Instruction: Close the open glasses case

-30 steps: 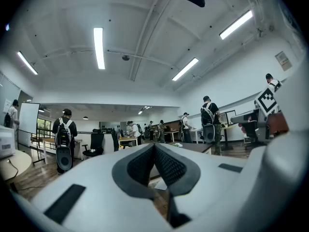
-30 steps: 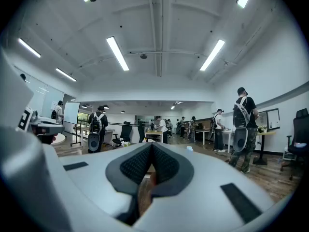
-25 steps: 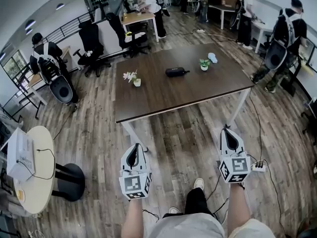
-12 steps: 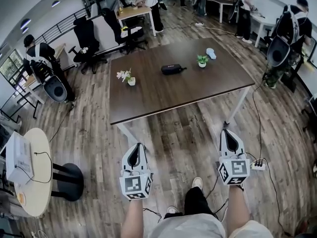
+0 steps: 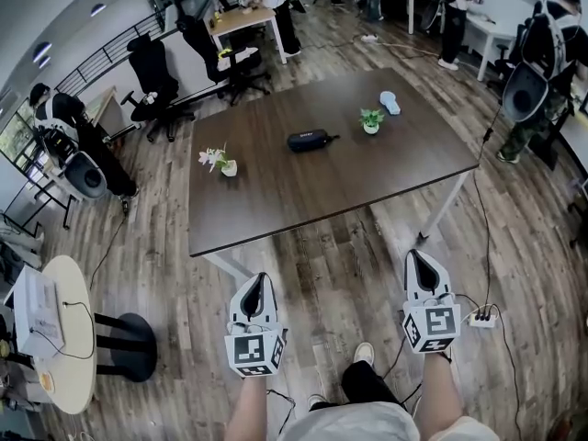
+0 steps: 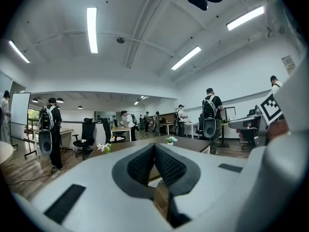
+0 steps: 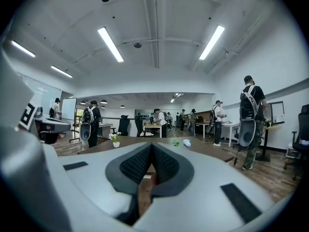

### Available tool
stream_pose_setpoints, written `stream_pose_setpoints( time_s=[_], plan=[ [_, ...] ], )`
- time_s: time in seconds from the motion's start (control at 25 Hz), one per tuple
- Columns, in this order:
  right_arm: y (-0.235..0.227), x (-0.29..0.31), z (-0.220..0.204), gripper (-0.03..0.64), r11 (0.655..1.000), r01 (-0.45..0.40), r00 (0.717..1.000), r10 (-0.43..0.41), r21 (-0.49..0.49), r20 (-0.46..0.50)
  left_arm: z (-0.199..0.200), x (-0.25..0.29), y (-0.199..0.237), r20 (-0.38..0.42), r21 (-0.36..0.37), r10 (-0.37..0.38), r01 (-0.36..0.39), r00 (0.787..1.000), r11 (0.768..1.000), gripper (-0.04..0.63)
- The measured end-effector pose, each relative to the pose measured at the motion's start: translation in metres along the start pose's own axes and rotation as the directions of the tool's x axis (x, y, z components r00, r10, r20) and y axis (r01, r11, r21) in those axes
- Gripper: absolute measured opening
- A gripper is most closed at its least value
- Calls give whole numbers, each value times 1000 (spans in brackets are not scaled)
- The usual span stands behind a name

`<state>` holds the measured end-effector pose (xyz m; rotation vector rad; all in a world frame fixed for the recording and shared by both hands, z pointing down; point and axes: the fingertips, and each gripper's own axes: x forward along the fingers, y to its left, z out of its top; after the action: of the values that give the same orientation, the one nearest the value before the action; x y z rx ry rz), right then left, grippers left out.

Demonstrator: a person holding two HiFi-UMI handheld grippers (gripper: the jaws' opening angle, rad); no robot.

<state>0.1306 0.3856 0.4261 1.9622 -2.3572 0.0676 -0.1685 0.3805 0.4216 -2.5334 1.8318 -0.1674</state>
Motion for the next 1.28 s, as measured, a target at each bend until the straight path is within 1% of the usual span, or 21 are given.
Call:
stream_pose_setpoints(
  time_s=[0.16, 0.32, 0.6, 0.76, 0.92, 1.04, 1.12, 1.28],
  plan=[
    [-31, 37, 2, 2, 999, -31, 999, 31, -23, -8, 9, 47, -17, -4, 9, 8, -8, 1000, 1000, 0],
    [-58, 72, 6, 2, 998, -66, 998, 66, -17, -8, 16, 84, -29, -9, 23, 25, -25, 1000, 999, 0],
    [-70, 127, 13, 2, 991, -130, 991, 130, -34, -4, 27, 130, -23, 0, 38, 63, -63, 998, 997, 0],
    [-67, 164, 11, 2, 987, -150, 989, 150, -53, -13, 22, 159, -9, 2, 35, 72, -72, 997, 997, 1],
    [-63, 207, 10, 2, 986, -149, 989, 148, -75, -20, 15, 201, 11, 11, 34, 63, -63, 998, 997, 1],
    [-57, 242, 11, 2, 985, -143, 990, 141, -93, -32, 12, 233, 32, 20, 27, 53, -53, 998, 998, 0],
    [-55, 269, 16, 2, 986, -134, 991, 130, -101, -39, 12, 257, 49, 25, 9, 50, -50, 998, 999, 0],
    [-44, 325, 28, 2, 987, -129, 991, 125, -90, -51, 15, 302, 85, 21, -17, 42, -42, 999, 999, 0]
  ],
)
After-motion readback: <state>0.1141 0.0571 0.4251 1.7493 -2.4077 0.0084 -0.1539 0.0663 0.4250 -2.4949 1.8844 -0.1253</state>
